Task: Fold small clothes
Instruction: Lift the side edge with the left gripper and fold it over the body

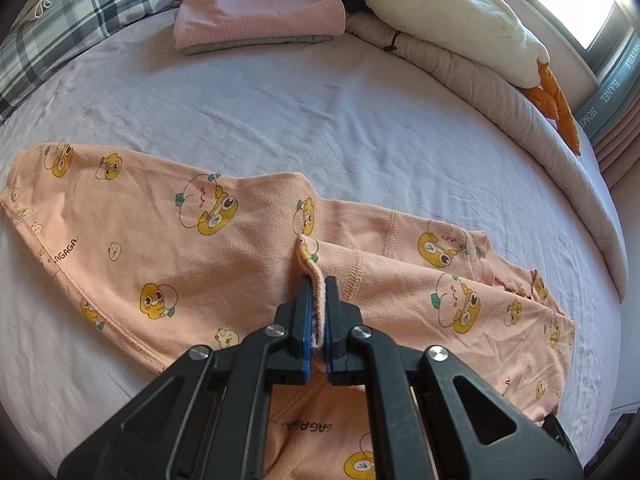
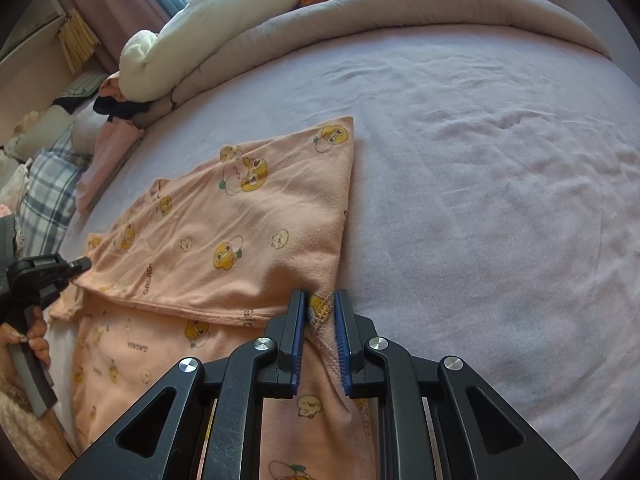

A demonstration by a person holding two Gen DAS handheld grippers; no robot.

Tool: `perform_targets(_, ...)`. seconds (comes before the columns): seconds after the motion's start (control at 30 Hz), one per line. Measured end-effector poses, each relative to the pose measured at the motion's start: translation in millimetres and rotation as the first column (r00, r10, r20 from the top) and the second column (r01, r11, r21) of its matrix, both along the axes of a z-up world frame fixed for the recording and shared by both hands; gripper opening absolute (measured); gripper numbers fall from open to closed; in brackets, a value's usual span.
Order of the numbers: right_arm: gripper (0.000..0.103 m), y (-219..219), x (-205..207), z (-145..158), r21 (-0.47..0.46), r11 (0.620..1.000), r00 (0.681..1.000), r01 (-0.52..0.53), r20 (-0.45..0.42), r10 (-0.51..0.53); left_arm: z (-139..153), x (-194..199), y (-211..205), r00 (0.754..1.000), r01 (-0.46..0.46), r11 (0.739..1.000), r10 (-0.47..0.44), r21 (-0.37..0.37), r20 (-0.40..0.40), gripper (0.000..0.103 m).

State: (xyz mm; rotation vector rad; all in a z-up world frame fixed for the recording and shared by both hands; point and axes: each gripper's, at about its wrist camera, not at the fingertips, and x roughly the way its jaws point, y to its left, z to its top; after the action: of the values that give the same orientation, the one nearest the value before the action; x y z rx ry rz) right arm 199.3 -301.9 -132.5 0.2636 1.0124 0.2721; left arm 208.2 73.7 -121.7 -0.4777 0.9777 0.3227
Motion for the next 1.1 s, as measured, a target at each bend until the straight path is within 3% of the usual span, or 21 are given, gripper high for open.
perform_targets(0.67,0.016,1,0,0,-0.004,1.000,1.000,0.000,-0.001,0.000,-12,5,9,1.000,-0.018,1.000,0.017,-0.018,-0.023,0.005)
perform_targets(1.1,0.016,2,0,1,-0.006,1.000,1.000,-0.001,-0.002,0.001,-9,4,15,0.999,-0.030,0.999,0.031,0.026,-0.022,0.008)
